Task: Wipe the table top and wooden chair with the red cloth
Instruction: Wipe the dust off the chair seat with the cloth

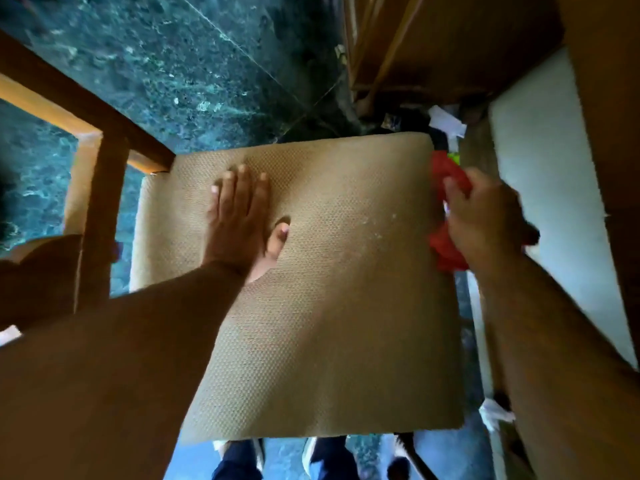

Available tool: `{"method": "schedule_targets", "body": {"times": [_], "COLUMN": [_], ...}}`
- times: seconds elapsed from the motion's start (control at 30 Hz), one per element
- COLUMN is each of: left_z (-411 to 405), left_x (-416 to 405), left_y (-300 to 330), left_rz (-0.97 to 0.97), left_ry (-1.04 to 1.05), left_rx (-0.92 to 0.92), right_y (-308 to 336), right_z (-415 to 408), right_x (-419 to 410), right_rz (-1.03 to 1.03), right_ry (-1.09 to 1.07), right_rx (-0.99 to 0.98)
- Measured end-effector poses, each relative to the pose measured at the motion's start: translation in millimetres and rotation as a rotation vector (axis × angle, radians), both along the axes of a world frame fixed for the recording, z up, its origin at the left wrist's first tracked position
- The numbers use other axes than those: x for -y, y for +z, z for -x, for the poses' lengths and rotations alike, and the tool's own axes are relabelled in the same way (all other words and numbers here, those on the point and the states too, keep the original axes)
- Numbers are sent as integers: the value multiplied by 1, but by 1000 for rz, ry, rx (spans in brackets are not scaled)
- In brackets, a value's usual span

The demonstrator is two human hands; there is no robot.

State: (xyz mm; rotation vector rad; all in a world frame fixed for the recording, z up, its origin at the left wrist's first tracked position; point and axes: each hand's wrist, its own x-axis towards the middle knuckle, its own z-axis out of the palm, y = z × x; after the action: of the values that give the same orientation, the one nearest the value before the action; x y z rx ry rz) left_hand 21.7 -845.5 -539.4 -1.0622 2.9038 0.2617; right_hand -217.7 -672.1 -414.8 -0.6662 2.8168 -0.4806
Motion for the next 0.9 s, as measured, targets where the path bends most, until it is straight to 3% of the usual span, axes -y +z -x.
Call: {"method": "schedule_targets", "body": {"times": [0.07, 0.17, 0.27, 0.33, 0.43, 0.5, 0.53, 0.6, 0.7, 0.8, 0.9], "left_z": [-2, 0, 1, 2, 1, 1, 0, 0, 0, 0, 0], "left_x": [1, 4, 1, 0, 1, 0, 0, 1, 1, 0, 0], "left_y": [-9, -12, -3, 4, 5, 1, 0, -3, -6, -8, -3], "left_rz": [29, 30, 1, -15, -22, -10, -4, 5, 16, 15, 6], "left_ry": [-26, -27, -27, -27, -24, -25, -25, -23, -21, -19, -16], "left_rx": [-29, -32, 0, 6, -16, -13, -15, -28, -52, -52, -43], "right_y": [-27, -65, -52, -37, -21, -13, -10, -11, -33, -43, -33], "right_z": [-12, -91, -181, -203, -157, -98, -68, -21, -17, -80, -132], "right_x": [38, 24, -56, -85, -72, -52, -40, -8, 36, 25, -29], "right_rz": [-77, -65, -58, -66, 0, 97, 83, -41, -261, -340, -272], "right_ry": [122, 385, 584, 499, 105, -129, -168, -141, 18, 262, 380], "right_rx": [58, -141, 76, 255, 377, 315, 173, -89, -203, -194, 34]}}
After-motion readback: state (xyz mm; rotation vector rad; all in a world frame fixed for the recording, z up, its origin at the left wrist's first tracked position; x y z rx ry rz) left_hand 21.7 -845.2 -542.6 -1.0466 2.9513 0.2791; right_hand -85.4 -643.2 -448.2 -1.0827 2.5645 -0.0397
